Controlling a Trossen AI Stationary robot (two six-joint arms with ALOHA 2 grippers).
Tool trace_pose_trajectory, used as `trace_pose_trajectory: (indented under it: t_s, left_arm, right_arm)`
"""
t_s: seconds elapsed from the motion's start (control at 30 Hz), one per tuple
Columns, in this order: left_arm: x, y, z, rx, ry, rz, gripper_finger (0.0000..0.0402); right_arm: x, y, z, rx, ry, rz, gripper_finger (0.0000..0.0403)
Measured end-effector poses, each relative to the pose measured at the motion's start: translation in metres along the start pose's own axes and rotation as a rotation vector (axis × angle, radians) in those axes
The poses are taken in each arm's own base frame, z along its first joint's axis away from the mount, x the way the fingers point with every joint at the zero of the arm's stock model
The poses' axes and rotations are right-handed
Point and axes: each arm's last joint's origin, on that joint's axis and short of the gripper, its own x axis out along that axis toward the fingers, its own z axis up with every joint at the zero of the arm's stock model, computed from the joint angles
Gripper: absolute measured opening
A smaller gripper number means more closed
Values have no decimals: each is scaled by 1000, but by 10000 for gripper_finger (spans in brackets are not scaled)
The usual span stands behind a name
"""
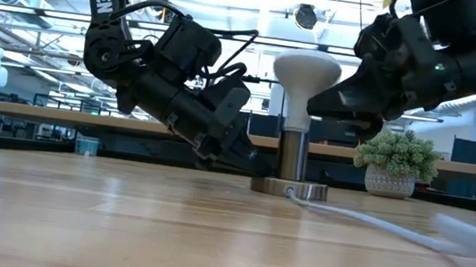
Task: Screw lightbulb
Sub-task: Insert the lightbulb into the lamp
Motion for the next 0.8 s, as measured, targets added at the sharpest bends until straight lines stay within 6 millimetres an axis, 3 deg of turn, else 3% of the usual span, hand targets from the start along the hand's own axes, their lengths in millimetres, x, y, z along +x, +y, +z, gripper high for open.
trace_pose_trajectory:
  t_s: [0.2,0.43,0.63,0.8]
  left_arm:
    - [0,1,0,-34,2,40,0]
    - [0,1,-1,-96,-8,76,0]
    - [-1,-5,-3,-197,-83,247,0]
    - [-2,-9,-6,-253,-150,373,0]
  right_arm:
    - [0,1,-4,-13,67,82,27]
    - [-9,-11,-15,70,201,-150,3]
    - [-12,-17,-8,132,59,-372,1]
    - [-11,-19,1,188,-55,-418,1]
